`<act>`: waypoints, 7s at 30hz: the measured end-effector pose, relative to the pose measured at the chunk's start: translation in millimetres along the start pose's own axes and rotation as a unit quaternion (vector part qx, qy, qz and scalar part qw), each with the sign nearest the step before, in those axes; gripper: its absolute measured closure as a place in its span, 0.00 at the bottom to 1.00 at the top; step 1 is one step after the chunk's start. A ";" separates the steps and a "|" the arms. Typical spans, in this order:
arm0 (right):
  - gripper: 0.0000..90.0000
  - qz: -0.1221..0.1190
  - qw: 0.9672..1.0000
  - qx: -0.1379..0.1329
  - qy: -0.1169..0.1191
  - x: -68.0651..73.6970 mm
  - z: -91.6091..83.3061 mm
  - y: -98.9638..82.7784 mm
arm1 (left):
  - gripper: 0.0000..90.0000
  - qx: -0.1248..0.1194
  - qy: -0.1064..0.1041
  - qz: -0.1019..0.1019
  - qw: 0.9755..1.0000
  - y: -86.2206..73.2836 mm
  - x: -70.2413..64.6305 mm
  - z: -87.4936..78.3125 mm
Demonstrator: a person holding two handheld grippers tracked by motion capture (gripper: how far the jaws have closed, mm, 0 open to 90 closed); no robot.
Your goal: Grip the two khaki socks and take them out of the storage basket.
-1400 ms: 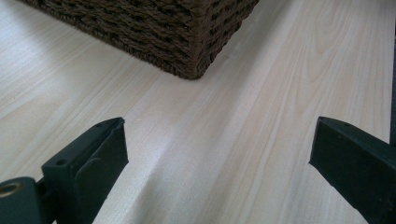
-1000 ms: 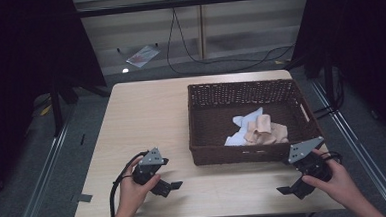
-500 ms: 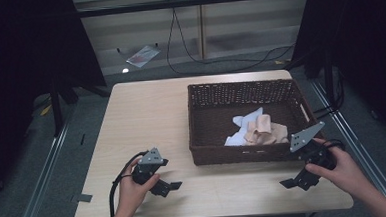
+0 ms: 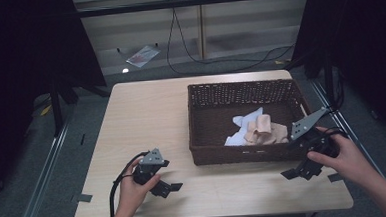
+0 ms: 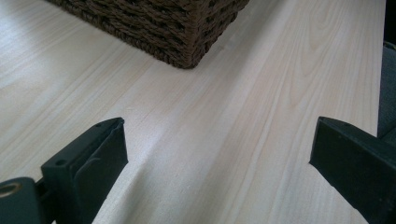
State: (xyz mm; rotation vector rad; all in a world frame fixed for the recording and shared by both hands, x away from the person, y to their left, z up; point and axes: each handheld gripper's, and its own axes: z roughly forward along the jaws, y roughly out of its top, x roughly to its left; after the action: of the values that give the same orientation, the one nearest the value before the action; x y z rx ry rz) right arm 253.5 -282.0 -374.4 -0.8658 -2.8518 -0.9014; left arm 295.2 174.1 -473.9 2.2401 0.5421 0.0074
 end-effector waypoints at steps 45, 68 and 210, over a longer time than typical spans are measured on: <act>0.06 0.177 0.975 0.022 -0.131 -103.9 47.0 58.9 | 0.04 0.006 -0.005 0.019 1.000 1.7 -8.8 -2.5; 0.98 0.187 0.974 0.040 -0.123 -112.9 65.7 61.0 | 0.04 0.005 -0.007 0.020 1.000 1.9 -9.0 -1.3; 0.27 0.112 0.988 0.080 -0.067 -96.2 53.0 68.3 | 0.04 0.009 -0.015 0.027 0.999 1.8 -12.5 2.1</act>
State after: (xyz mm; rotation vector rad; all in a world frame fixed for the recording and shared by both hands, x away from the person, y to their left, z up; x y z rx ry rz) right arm 377.3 -255.4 -400.8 -1.2355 -2.8086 -0.6027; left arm 284.9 166.8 -471.9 2.2686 0.4668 -0.0042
